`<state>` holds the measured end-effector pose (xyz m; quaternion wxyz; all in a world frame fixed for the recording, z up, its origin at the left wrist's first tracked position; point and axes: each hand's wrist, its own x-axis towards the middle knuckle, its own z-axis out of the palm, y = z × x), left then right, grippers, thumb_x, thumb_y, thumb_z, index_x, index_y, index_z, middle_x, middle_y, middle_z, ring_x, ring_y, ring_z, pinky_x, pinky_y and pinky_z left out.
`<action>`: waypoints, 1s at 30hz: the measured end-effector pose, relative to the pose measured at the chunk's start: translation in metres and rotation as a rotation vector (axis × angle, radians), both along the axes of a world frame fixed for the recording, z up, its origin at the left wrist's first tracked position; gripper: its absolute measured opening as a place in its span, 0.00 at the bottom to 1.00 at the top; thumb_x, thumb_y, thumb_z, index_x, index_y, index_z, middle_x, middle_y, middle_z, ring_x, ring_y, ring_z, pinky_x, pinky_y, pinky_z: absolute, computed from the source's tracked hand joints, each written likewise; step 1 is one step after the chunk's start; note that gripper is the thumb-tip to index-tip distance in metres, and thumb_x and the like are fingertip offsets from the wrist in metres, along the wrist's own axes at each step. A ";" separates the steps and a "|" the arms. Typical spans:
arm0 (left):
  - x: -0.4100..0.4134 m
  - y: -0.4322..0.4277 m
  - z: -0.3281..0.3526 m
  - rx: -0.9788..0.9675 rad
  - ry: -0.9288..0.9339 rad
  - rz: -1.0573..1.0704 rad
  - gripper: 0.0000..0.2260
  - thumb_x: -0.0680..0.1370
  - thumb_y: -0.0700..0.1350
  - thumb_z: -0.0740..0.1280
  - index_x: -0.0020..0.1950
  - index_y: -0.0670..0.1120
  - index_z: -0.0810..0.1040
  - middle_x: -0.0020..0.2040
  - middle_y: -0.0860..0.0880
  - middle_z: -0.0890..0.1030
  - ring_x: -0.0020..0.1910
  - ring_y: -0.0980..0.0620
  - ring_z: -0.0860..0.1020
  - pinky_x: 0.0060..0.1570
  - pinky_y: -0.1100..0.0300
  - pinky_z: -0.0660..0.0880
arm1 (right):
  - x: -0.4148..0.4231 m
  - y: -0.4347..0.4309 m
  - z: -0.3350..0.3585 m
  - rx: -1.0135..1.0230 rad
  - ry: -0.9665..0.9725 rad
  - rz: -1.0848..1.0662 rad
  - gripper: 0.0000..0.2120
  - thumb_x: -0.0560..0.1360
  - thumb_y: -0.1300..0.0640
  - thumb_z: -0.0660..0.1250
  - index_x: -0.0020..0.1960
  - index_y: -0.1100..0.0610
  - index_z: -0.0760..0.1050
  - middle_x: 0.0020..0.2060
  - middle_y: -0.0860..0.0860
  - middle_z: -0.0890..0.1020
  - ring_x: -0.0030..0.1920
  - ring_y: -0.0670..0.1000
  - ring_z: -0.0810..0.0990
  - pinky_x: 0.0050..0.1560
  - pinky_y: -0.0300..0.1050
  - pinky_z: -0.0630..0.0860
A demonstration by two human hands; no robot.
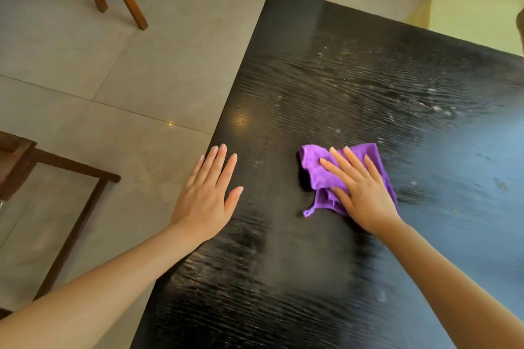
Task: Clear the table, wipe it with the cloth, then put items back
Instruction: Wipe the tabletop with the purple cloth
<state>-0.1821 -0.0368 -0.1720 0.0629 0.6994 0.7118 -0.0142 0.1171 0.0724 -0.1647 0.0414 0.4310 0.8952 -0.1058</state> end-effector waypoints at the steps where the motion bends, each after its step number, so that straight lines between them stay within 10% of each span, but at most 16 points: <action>1: 0.000 0.000 0.000 -0.003 -0.004 0.002 0.28 0.80 0.56 0.47 0.76 0.42 0.57 0.77 0.41 0.58 0.76 0.45 0.55 0.74 0.48 0.55 | -0.007 0.016 -0.001 -0.006 0.008 -0.061 0.25 0.79 0.44 0.53 0.74 0.48 0.59 0.74 0.47 0.59 0.75 0.54 0.56 0.72 0.57 0.54; 7: 0.001 0.000 0.000 -0.003 -0.006 0.004 0.28 0.81 0.57 0.47 0.76 0.43 0.57 0.77 0.41 0.58 0.76 0.44 0.56 0.74 0.48 0.56 | -0.101 0.116 -0.006 -0.005 0.021 -0.424 0.24 0.81 0.46 0.49 0.76 0.46 0.52 0.78 0.47 0.53 0.77 0.57 0.48 0.74 0.62 0.47; 17: 0.001 0.001 0.004 -0.013 0.033 0.008 0.31 0.80 0.58 0.40 0.76 0.41 0.59 0.76 0.40 0.59 0.76 0.44 0.58 0.74 0.49 0.56 | -0.122 0.067 -0.003 -0.014 0.079 0.040 0.24 0.80 0.45 0.53 0.75 0.42 0.56 0.77 0.45 0.57 0.77 0.50 0.52 0.76 0.56 0.48; 30: 0.000 0.002 0.002 0.006 -0.012 -0.002 0.29 0.81 0.57 0.43 0.76 0.42 0.58 0.76 0.40 0.59 0.76 0.43 0.57 0.73 0.47 0.59 | -0.123 0.131 -0.007 0.082 0.201 -0.581 0.22 0.80 0.49 0.51 0.73 0.51 0.63 0.74 0.50 0.64 0.75 0.57 0.56 0.73 0.60 0.51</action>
